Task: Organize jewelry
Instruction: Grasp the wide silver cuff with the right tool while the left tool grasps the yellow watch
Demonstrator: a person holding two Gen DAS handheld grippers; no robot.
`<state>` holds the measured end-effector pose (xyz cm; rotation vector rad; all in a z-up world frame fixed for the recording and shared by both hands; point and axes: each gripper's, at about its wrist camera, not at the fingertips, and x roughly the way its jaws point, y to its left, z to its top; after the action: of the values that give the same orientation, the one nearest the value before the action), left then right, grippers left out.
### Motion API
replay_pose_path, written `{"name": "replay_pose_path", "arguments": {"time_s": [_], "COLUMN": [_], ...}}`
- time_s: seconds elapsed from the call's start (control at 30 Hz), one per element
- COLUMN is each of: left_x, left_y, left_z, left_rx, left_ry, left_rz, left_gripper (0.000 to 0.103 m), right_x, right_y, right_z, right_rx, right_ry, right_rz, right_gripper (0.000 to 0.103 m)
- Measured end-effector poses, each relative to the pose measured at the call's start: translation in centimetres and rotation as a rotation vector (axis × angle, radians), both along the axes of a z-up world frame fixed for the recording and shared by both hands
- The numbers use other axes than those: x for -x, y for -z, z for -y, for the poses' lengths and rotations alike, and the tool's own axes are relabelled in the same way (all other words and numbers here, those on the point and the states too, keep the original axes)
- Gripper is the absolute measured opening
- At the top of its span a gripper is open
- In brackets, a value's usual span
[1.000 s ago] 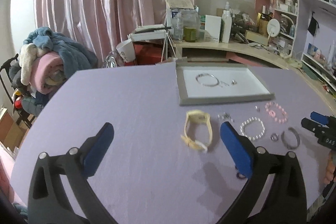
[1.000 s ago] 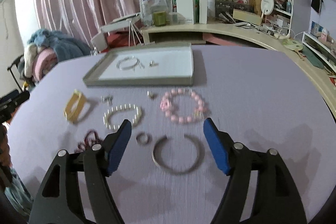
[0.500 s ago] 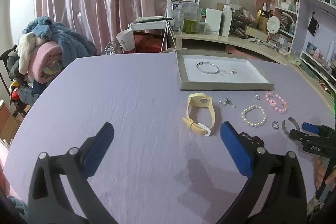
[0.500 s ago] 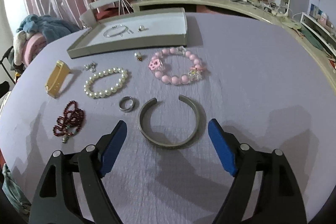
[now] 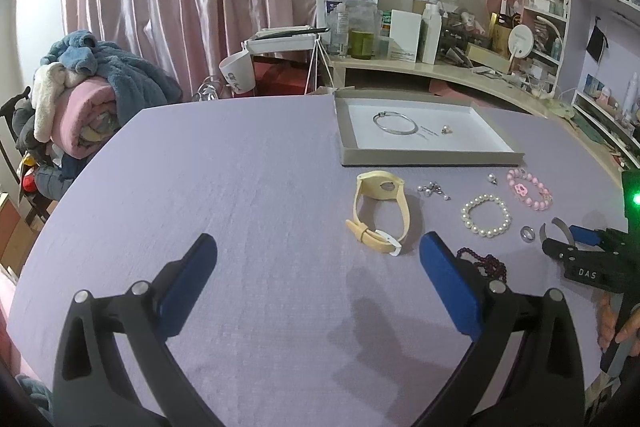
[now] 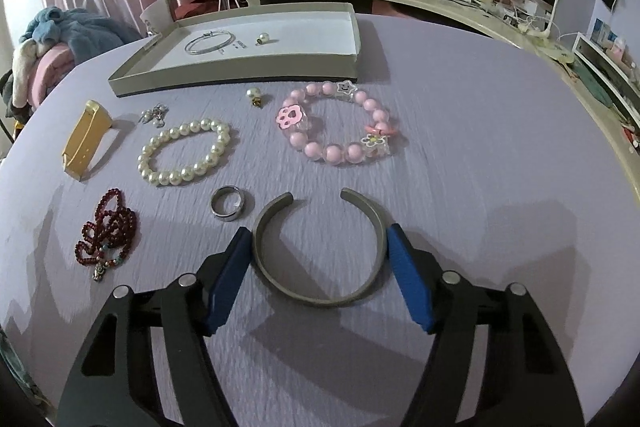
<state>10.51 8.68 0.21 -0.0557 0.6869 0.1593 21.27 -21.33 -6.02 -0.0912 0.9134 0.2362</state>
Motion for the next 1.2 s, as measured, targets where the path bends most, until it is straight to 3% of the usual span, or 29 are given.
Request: {"name": "replay_pose_path", "arguments": {"time_s": [0.47,0.8,1.2], "left_x": [-0.8,-2.0,-7.2], "left_y": [0.8,1.5,3.3], "left_z": [0.1,0.2,2.2], "left_rx": [0.02,0.032,0.028], "left_ry": [-0.002,-0.007,0.008], "left_rz": [-0.03,-0.06,-0.115], "left_gripper": [0.101,0.101,0.101], "right_x": [0.3,0.2,-0.5], "right_y": [-0.2,-2.1,-3.3], "right_z": [0.5,1.4,1.8], "right_rx": [-0.027,-0.067,-0.099], "right_ry": [0.004,0.023,0.009], "right_rz": [0.006,0.044,0.058], "right_gripper": [0.069,0.069,0.069]}}
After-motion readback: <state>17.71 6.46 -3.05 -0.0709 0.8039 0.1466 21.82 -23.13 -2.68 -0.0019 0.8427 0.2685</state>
